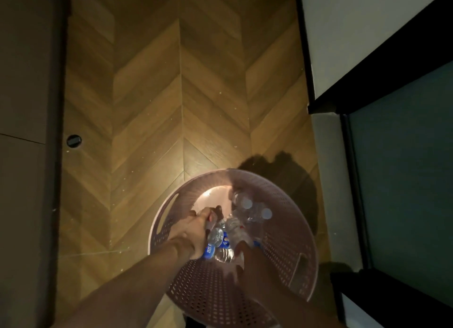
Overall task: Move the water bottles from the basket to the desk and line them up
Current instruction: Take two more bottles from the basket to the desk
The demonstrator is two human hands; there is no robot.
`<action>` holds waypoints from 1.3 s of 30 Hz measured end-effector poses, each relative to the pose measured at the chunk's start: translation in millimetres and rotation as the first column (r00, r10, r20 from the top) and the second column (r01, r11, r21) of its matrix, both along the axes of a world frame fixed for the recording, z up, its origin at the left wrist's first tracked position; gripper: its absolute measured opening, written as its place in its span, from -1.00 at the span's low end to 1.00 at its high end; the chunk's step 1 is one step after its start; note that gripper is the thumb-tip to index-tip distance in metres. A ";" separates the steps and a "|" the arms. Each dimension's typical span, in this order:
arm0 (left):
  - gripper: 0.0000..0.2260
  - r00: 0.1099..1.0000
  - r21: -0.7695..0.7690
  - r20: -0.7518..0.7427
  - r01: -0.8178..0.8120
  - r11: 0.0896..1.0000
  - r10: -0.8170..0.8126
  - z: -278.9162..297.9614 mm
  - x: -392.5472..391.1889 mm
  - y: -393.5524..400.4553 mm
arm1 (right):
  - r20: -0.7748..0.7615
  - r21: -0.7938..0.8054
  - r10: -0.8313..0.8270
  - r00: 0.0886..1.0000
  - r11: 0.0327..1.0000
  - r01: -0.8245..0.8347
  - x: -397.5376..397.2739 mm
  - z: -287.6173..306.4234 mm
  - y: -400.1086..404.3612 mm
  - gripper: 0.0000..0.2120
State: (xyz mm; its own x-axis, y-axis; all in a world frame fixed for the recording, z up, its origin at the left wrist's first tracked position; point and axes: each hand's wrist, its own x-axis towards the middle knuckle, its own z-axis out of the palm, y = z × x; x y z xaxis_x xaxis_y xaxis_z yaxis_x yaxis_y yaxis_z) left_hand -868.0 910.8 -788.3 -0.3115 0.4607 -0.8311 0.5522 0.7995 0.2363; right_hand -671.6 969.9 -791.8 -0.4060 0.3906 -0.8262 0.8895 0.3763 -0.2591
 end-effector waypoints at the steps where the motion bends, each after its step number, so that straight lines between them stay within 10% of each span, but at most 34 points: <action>1: -0.22 1.000 0.018 -0.003 -0.016 1.000 0.016 16.5 1.3 -7.7 | -0.027 -0.007 -0.019 0.999 1.000 0.019 -4.7 14.5 3.9 -0.65; 20: -0.80 0.906 0.346 -0.191 -0.298 0.890 0.377 522.0 31.7 -156.5 | -0.236 0.007 0.319 0.918 0.945 -0.327 -69.0 511.3 12.0 -0.74; 30: -0.85 0.432 0.519 -0.338 -0.656 0.548 0.837 618.1 163.0 -234.2 | -0.470 0.136 0.684 0.558 0.681 -0.720 -59.9 596.6 -26.9 -0.79; 39: -0.87 0.017 0.618 -0.377 -0.740 0.265 0.926 689.5 282.3 -295.5 | -0.585 0.218 0.805 0.104 0.279 -0.935 -44.6 681.1 -119.7 -0.82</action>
State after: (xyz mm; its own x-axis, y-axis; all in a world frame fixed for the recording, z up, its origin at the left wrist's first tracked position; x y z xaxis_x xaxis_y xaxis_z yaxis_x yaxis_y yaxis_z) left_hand -585.8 615.3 -98.8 -0.9049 -0.3893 -0.1718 -0.4237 0.7868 0.4488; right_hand -716.2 850.1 -110.7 -0.6875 -0.6504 -0.3229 -0.3472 0.6850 -0.6404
